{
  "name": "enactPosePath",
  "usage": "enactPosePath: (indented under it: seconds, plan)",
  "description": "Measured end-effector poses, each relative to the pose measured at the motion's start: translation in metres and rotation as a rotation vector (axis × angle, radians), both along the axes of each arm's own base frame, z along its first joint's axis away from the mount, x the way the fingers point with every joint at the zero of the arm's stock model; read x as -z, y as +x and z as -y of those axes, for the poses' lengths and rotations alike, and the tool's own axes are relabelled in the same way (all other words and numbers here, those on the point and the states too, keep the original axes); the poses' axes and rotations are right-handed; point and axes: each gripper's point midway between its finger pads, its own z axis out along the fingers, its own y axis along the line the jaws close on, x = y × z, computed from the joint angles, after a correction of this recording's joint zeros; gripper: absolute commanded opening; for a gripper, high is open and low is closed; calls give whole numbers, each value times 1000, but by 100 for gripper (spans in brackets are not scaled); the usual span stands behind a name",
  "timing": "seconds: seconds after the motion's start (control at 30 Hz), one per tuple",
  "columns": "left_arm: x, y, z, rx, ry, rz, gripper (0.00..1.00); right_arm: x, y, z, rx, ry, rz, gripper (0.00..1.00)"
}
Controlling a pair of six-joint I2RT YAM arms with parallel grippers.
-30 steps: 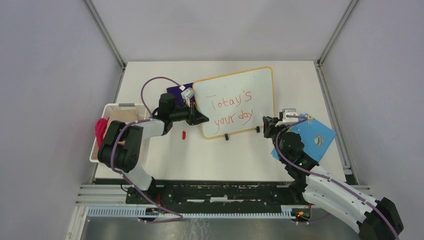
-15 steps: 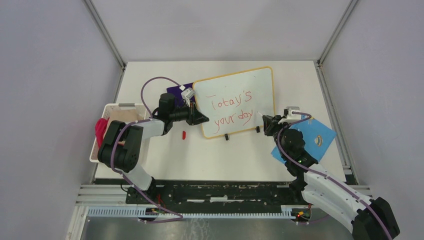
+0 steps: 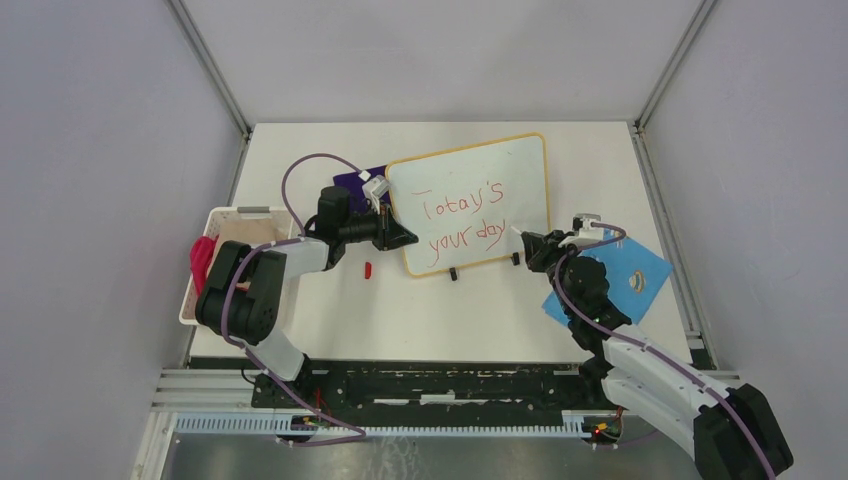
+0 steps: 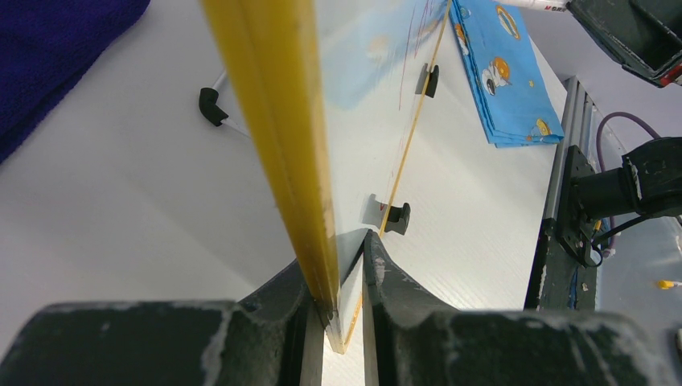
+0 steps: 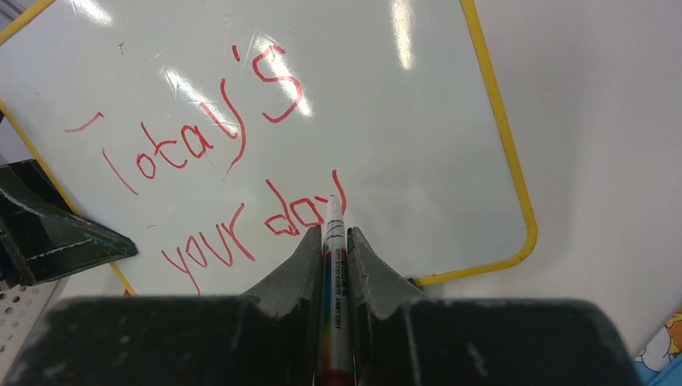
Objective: Write a sentence on the whiteboard
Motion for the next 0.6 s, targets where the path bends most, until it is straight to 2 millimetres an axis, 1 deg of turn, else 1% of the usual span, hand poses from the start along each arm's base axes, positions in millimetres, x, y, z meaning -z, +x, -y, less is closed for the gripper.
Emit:
enactPosePath:
  seconds: [0.6]
  plan:
    - [0, 0, 0, 0, 0, 0, 2, 16, 3, 9, 55, -26, -42, 0]
